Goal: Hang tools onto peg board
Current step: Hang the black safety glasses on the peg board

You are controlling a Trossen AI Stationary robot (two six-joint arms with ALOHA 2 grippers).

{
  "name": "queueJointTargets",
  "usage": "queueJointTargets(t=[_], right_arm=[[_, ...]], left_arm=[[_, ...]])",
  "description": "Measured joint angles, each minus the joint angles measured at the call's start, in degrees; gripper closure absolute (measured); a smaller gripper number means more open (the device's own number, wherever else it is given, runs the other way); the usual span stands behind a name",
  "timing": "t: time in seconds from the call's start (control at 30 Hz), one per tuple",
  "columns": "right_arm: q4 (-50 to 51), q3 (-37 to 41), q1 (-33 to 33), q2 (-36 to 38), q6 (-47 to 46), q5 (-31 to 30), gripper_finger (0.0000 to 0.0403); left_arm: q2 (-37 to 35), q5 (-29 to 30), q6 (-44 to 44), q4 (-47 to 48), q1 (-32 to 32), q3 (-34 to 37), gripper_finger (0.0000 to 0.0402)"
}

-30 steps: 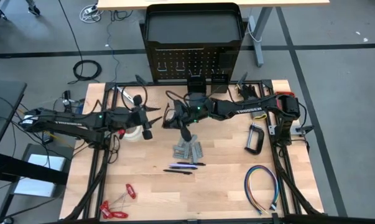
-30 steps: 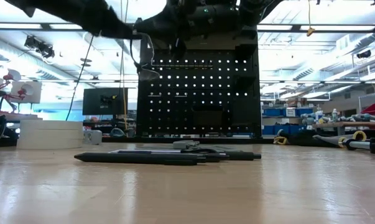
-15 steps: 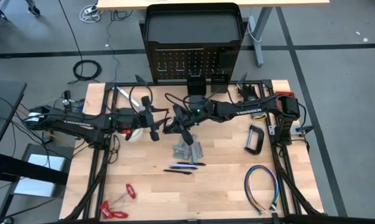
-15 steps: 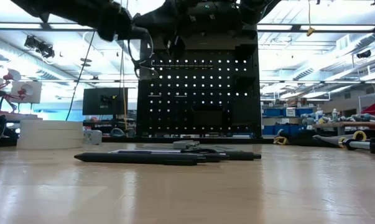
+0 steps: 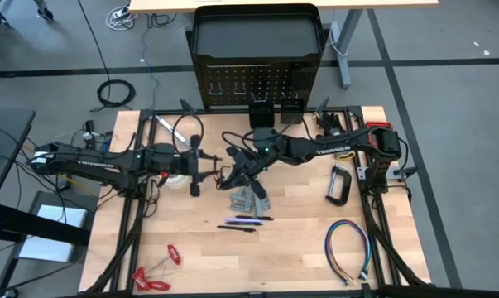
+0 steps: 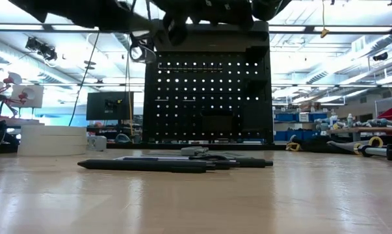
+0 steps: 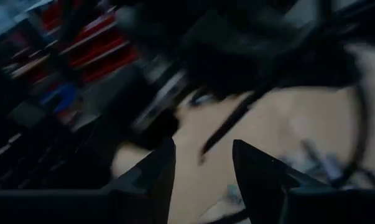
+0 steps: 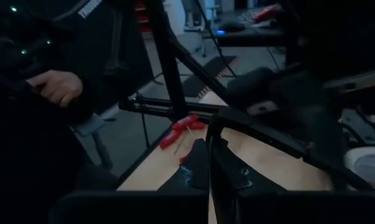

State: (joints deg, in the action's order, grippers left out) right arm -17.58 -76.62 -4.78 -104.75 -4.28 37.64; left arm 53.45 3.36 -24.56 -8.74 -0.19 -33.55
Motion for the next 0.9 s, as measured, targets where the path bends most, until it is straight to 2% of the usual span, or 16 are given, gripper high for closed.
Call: queueJointTargets(t=[0.07,0.23,0.33,0.4,0.5,0.6,0.9], right_arm=[[-1.17,0.0,-0.02,0.0,0.05,0.31,0.0395],[-1.92,0.0,-0.04,0.02,-0.08,0.32,0.0394],[-1.71,0.0,-0.04,0.02,-0.63,-1.01,0.0394],[-1.53,0.0,-0.29,0.02,-1.88,-1.99,0.0394],[-0.72,0.0,-0.8,0.02,-2.18,-2.05,0.0394],[-0.74,0.0,-1.44,0.02,-2.87,-2.07,0.0394],[1.13,0.0,-2.81,0.02,-3.53,-4.83,0.0394]], left_arm=[[0.94,-1.04,0.03,-1.44,0.0,-0.01,0.0237],[4.86,3.89,0.75,-6.39,0.01,-0.05,0.0237],[6.69,6.31,0.81,-8.46,-0.02,-0.1,0.0251],[6.75,8.42,0.81,-5.36,0.0,-0.79,0.0276],[5.79,12.45,0.9,3.29,0.0,-4.01,0.0334],[4.3,13.19,3.04,10.99,0.03,-7.42,0.0388],[0.47,13.69,4.1,17.77,-1.6,-8.21,0.0394]])
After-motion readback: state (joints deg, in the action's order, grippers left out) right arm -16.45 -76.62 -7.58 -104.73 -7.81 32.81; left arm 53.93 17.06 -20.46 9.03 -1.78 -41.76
